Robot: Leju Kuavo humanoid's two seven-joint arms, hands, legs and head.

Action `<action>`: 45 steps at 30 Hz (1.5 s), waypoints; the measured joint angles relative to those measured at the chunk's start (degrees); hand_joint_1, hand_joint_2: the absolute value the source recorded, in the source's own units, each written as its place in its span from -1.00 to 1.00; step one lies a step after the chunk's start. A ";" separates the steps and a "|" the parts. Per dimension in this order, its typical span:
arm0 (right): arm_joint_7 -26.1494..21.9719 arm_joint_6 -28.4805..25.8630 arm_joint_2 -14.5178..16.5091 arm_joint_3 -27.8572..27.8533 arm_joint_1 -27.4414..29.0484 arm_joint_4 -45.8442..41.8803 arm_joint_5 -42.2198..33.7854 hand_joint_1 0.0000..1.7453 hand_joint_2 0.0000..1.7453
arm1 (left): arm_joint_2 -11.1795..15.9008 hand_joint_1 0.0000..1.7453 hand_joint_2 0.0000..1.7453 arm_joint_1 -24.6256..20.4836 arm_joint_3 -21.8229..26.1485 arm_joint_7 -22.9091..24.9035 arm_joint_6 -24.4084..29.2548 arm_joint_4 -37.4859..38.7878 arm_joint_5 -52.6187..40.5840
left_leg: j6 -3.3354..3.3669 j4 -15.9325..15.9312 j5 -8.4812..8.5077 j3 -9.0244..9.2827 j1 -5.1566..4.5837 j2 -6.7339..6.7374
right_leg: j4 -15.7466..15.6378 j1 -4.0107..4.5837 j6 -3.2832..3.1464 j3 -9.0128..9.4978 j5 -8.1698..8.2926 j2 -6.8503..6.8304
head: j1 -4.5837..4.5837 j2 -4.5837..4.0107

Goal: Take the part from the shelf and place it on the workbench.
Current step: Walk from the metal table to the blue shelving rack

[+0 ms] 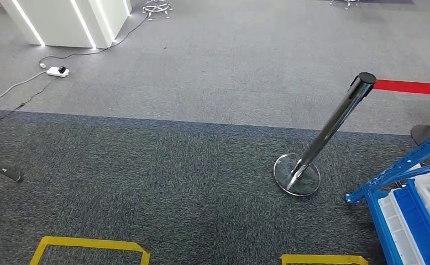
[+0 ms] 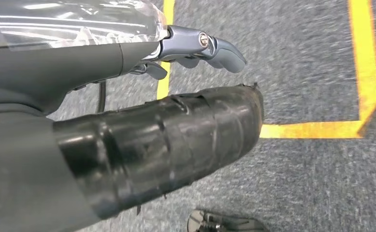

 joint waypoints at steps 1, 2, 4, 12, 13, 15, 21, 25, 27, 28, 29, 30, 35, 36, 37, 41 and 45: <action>0.02 0.00 -0.01 0.00 -0.07 0.00 -0.05 -1.00 -1.00 | 0.00 -1.00 -1.00 0.10 0.01 0.00 -0.02 0.00 0.02 | 0.16 -0.10 -0.01 0.04 -0.09 0.82 | 3.51 -0.03 0.26 -1.76 -1.91 -1.52 | 0.07 0.00; 0.04 0.01 -0.02 0.00 -0.12 0.01 -0.11 -1.00 -1.00 | 0.00 -1.00 -1.00 0.16 0.01 0.00 -0.03 0.00 0.02 | 0.22 -0.09 -0.08 0.01 -0.15 1.70 | 7.12 -0.21 0.52 -3.58 -3.53 -2.12 | 0.09 0.00; 0.07 0.02 -0.09 0.00 -0.13 0.01 -0.17 -1.00 -1.00 | 0.00 -1.00 -1.00 0.14 0.01 0.01 -0.07 0.00 0.02 | 0.13 -0.05 -0.30 0.06 -0.16 3.37 | 10.30 -0.69 0.98 -5.11 -3.97 -2.56 | 0.09 0.00; 0.14 0.15 -0.44 0.00 -0.11 0.07 0.04 -1.00 -1.00 | -0.12 -1.00 -1.00 -0.33 0.00 -0.01 -0.10 0.00 -0.03 | -2.26 0.24 -2.05 1.64 -0.28 7.48 | -5.04 -0.46 -0.40 3.12 2.31 -5.51 | -0.01 0.00; 0.15 0.16 -0.46 0.00 -0.11 0.08 0.08 -1.00 -1.00 | -0.13 -1.00 -1.00 -0.45 0.01 -0.03 -0.11 0.00 -0.03 | -2.57 0.63 -2.54 1.69 -0.10 6.81 | -5.21 -0.51 -0.78 3.19 2.39 -4.98 | -0.02 0.00; 0.17 0.19 -0.51 0.00 -0.21 0.09 0.15 -1.00 -1.00 | -0.13 -1.00 -1.00 -0.49 0.01 -0.07 -0.11 0.00 -0.03 | -2.97 4.49 -5.20 0.14 0.19 4.05 | -5.57 -0.70 -1.50 3.33 2.64 -3.92 | -0.10 0.00; 0.24 0.25 -0.57 0.00 -0.28 0.11 0.24 -1.00 -1.00 | -0.15 -1.00 -1.00 -0.04 0.01 -0.08 -0.13 0.00 -0.08 | -2.38 13.37 -5.79 -5.46 0.21 1.16 | -5.32 -0.02 -2.08 3.49 2.54 0.46 | -0.15 0.00; 0.11 0.58 -0.62 0.01 -0.37 0.22 0.44 -1.00 -1.00 | -0.07 -1.00 -1.00 -0.12 0.11 -0.26 -0.04 0.00 0.26 | -1.69 1.83 -0.50 -1.33 0.04 -2.89 | -4.94 -0.17 -1.30 3.15 2.54 3.13 | -0.14 0.00; 0.01 0.87 -0.73 0.01 -0.29 0.28 0.47 -1.00 -1.00 | -0.11 -1.00 -1.00 -0.49 0.14 -0.40 0.03 0.00 0.43 | -1.42 1.39 -0.35 -1.09 -0.05 -2.27 | -5.11 -0.34 -0.48 2.90 2.80 4.15 | -0.13 0.00; -0.02 0.97 -0.81 0.02 -0.23 0.31 0.47 -1.00 -1.00 | -0.15 -1.00 -1.00 -0.62 0.14 -0.44 0.05 0.00 0.49 | -1.12 1.04 -0.10 -0.89 0.03 -1.62 | -4.96 -0.32 -0.20 2.80 2.72 3.88 | -0.12 0.00; -0.06 1.01 -0.88 0.02 -0.24 0.34 0.47 -1.00 -1.00 | -0.19 -1.00 -1.00 -0.65 0.15 -0.49 0.06 0.00 0.54 | -0.71 0.63 0.20 -0.70 0.15 -0.87 | -4.05 -0.22 0.01 2.33 2.04 2.67 | -0.04 0.00; -0.09 1.01 -0.95 0.02 -0.30 0.36 0.47 -1.00 -1.00 | -0.22 -1.00 -1.00 -0.62 0.15 -0.52 0.07 0.00 0.57 | -0.35 0.22 0.46 -0.61 0.26 -0.08 | -2.00 -0.11 0.17 1.35 0.71 1.06 | 0.03 0.00; -0.13 1.01 -1.24 0.04 -0.46 0.40 0.51 -1.00 -1.00 | -0.22 -1.00 -1.00 -0.36 0.20 -0.54 0.07 0.00 0.63 | -0.01 0.07 0.35 -0.60 -0.05 3.75 | 10.15 -0.65 0.95 -4.45 -4.11 -2.57 | 0.15 0.00; -0.13 1.00 -1.30 0.04 -0.42 0.41 0.55 -1.00 -1.00 | -0.23 -1.00 -1.00 -0.39 0.21 -0.56 0.07 0.00 0.65 | -0.11 0.08 0.23 -0.48 -0.05 4.40 | 7.65 -0.71 1.00 -3.06 -2.46 -2.91 | 0.15 0.00; -0.13 0.98 -1.36 0.04 -0.40 0.42 0.59 -1.00 -1.00 | -0.25 -1.00 -1.00 -0.43 0.21 -0.60 0.07 0.00 0.68 | -0.25 0.12 0.08 -0.29 -0.05 5.01 | 3.61 -0.72 0.96 -0.81 -0.44 -3.65 | 0.16 0.00; -0.08 0.92 -1.42 0.14 -0.61 0.48 0.69 -1.00 -1.00 | -0.29 -1.00 -1.00 -0.58 0.29 -0.65 0.16 0.00 0.79 | -1.55 0.31 -0.76 0.35 -0.51 6.88 | -5.47 -0.07 -0.16 3.98 2.12 -6.41 | 0.10 0.00; 0.08 0.94 -1.39 0.21 -0.58 0.60 0.71 -1.00 -1.00 | -0.24 -1.00 -1.00 -0.92 0.34 -0.49 0.23 0.00 0.77 | -2.78 2.58 -2.91 0.28 -0.12 5.27 | -6.21 -0.49 -1.56 4.22 2.61 -4.19 | -0.04 0.00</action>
